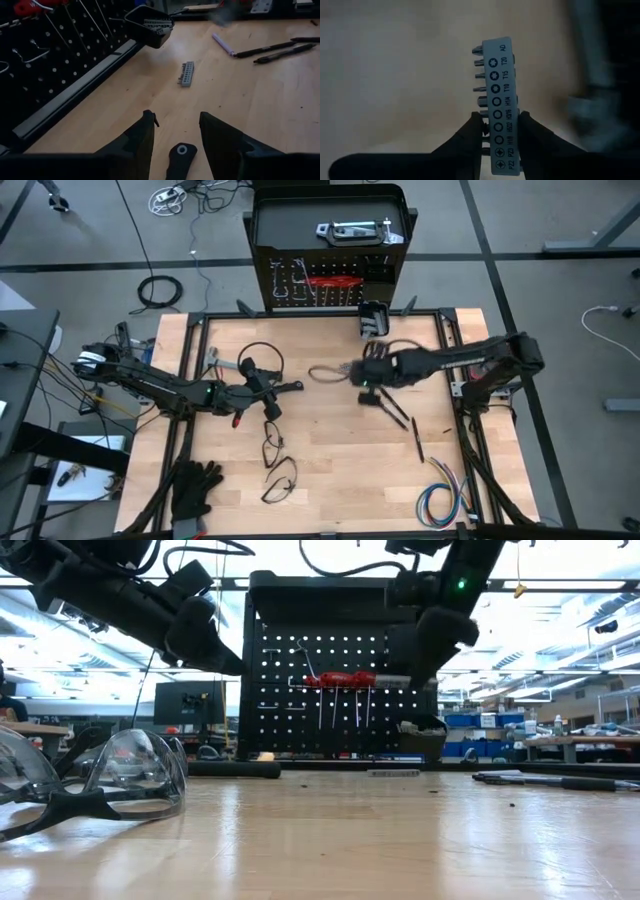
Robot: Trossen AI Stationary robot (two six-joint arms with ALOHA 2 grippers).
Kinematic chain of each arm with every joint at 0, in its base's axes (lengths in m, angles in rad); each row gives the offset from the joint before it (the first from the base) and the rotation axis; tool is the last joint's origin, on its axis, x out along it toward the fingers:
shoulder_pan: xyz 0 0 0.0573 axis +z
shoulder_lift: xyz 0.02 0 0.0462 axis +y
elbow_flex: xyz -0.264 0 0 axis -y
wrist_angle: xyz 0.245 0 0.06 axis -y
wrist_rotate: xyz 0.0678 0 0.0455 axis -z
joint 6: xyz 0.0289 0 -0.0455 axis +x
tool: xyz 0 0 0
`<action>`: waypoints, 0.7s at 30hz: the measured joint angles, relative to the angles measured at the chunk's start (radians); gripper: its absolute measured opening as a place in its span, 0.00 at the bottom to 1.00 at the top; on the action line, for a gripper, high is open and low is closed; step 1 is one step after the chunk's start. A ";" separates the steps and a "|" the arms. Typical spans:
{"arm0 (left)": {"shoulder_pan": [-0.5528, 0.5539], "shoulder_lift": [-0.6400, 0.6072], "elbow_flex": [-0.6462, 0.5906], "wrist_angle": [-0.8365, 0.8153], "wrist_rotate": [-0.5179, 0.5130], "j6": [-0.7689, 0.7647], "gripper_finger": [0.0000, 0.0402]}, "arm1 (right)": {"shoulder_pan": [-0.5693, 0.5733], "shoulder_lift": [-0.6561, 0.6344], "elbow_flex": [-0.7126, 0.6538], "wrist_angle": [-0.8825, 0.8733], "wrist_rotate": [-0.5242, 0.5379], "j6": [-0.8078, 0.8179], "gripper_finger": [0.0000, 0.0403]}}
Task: Hang tools onto peg board
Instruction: Put the screwdriver bits on the pegboard
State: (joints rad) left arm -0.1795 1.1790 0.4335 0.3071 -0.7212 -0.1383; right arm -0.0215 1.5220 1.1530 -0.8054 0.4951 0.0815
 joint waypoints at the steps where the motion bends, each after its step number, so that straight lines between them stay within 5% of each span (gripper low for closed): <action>1: 0.000 0.000 0.000 0.003 0.000 0.000 0.39 | -0.026 -0.020 -0.006 -0.003 0.057 -0.009 0.25; 5: 0.000 0.000 0.000 0.014 0.001 0.000 0.39 | -0.161 -0.081 -0.036 0.051 0.156 -0.043 0.25; 14: 0.000 0.000 0.000 0.015 0.001 0.000 0.39 | -0.419 -0.029 -0.087 0.277 0.109 -0.176 0.25; 21: 0.000 0.000 0.000 0.013 0.009 -0.002 0.39 | -0.499 0.055 -0.087 0.302 0.060 -0.179 0.51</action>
State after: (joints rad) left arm -0.1795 1.1793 0.4339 0.3202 -0.7122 -0.1402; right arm -0.5206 1.5775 1.0657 -0.5034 0.5548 -0.0971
